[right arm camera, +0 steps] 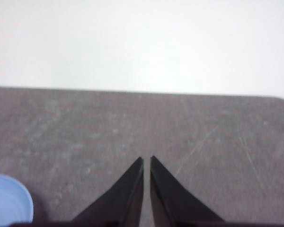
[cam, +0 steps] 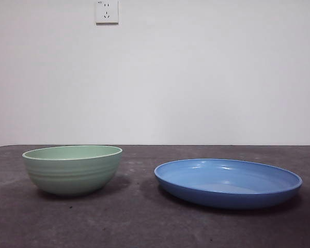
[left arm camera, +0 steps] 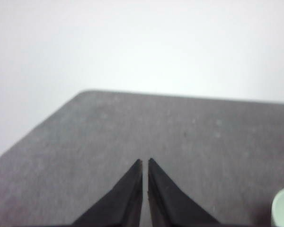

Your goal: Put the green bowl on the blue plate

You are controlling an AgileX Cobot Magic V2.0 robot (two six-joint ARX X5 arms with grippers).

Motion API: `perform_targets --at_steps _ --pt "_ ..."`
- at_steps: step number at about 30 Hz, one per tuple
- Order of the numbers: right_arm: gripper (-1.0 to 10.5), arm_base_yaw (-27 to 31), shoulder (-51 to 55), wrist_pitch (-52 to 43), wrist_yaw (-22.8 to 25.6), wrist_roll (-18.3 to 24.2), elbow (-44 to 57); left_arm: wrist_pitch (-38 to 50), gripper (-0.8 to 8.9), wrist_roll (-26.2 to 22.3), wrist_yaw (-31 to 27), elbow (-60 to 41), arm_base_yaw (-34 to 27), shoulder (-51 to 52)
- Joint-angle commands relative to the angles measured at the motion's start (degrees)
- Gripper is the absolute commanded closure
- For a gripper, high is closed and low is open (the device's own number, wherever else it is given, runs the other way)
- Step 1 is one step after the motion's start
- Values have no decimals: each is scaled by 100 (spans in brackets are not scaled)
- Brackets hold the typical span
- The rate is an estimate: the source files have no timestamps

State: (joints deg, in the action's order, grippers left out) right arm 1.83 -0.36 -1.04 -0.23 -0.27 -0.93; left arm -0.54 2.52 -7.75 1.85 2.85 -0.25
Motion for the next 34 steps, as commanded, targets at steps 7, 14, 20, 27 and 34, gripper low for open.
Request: perform_targets --at_steps 7,14,20,27,34 --pt "936 -13 15 -332 24 -1075 0 474 797 247 -35 31 0 2" --pt "936 -20 -96 101 -7 -1692 -507 17 797 540 63 704 22 -485" --pt "936 -20 -754 1088 -470 -1735 -1384 -205 797 719 739 1561 22 -1497" --pt "936 -20 -1871 1646 -1342 -1971 -2634 -804 797 728 1639 3027 24 -2800" --pt "936 -20 -2981 2350 -2389 -1980 -3904 -1602 797 726 2787 4503 28 -3932"
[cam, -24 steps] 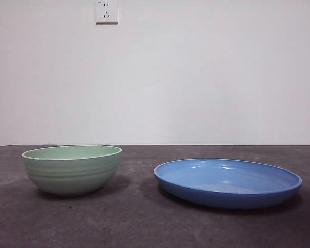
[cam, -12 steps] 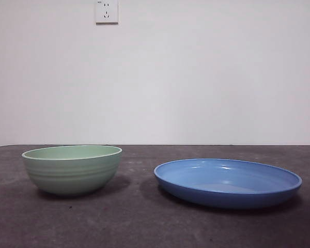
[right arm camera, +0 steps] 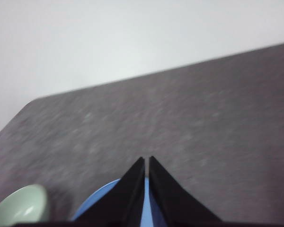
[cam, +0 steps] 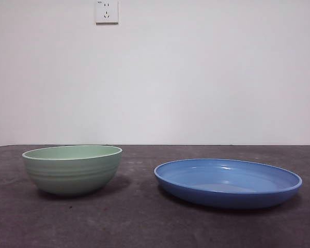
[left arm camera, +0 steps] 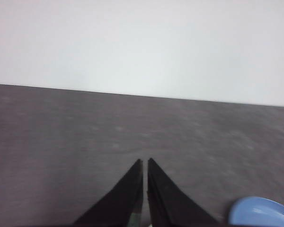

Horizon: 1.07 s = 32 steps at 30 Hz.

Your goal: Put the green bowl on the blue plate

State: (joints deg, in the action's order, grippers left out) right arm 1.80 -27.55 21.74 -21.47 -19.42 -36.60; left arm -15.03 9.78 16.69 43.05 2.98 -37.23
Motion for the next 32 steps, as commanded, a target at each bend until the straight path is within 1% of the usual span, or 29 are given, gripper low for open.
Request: perform_targets --at_steps 1,5,8,11,16,21,32 --pt "936 -17 -415 127 -420 -63 -503 -273 797 2 535 573 15 -372" --pt "936 -46 -964 199 -1056 -52 -1054 -708 797 -2 1003 1113 83 -745" --pt "936 -138 -1340 330 -1373 -37 -1410 -951 797 -2 1193 1390 186 -949" --pt "936 -317 -1692 457 -1637 146 -1690 -1095 797 -7 1349 1539 361 -1095" --pt "936 -754 -2044 763 -1668 356 -1934 -1213 797 -9 1440 1550 721 -1246" --pt "936 -1130 -2063 863 -1606 531 -1937 -1248 794 -9 1438 1550 835 -1373" --pt "935 -1180 -2068 1311 -1600 531 -1934 -1744 784 -11 1438 1550 835 -1408"
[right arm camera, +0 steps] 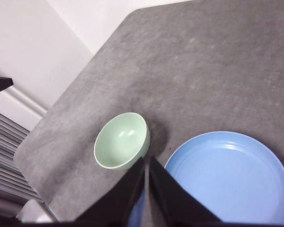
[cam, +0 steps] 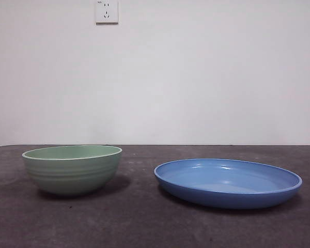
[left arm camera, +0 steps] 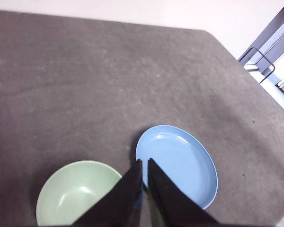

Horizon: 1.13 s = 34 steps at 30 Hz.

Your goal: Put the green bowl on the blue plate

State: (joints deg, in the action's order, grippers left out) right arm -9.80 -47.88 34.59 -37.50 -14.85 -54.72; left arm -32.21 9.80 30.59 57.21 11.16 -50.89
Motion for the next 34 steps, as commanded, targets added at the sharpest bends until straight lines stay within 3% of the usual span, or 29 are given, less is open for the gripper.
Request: perform_targets --at_steps 1,4,5,10,12,24,34 --pt "926 -20 -35 50 4 76 -122 -57 784 -13 48 133 17 -42" --pt "770 -20 -35 63 4 74 -122 -133 766 -28 48 133 17 -42" --pt "699 -20 -35 63 4 74 -122 -151 721 -28 48 133 17 -42" --pt "433 -20 -35 63 7 70 -122 -273 312 -28 48 133 17 -44" --pt "390 -20 -35 66 9 52 -122 -304 225 -28 48 133 17 -44" --pt "370 -20 -35 63 9 74 -122 -345 220 -164 -98 133 15 -238" --pt "370 -20 -35 66 20 72 -122 -994 220 -170 -1222 133 11 -1521"
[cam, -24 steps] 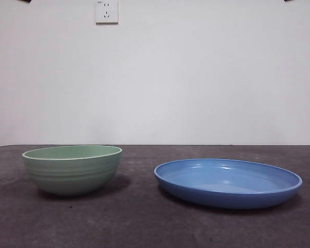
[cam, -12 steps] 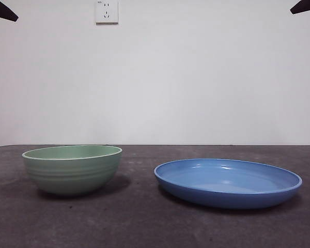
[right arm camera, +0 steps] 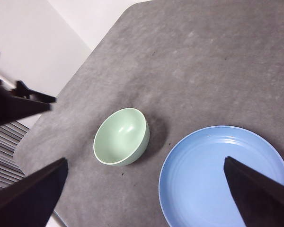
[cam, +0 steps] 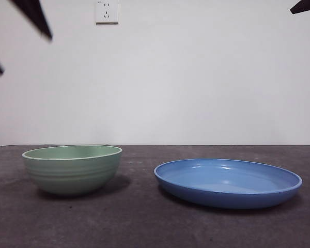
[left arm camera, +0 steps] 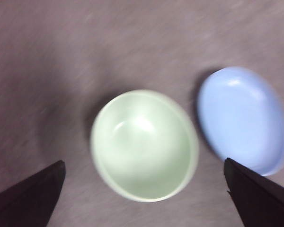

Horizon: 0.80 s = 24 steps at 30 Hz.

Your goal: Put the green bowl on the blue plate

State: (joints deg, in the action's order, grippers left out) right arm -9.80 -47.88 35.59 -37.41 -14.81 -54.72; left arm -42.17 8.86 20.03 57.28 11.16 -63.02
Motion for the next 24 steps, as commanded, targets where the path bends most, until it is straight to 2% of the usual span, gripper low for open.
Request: perform_targets --at_steps 1,11,15,24 --pt "370 -20 -35 -35 11 68 -122 7 220 -87 -181 127 11 -466" --pt "370 -20 -35 -35 13 63 -122 592 230 -61 -214 127 92 -2013" --pt "370 -20 -35 -35 13 66 -122 791 298 -68 -271 129 142 -2500" --pt "370 -20 -35 -35 15 66 -122 881 322 -90 -374 129 173 -3064"
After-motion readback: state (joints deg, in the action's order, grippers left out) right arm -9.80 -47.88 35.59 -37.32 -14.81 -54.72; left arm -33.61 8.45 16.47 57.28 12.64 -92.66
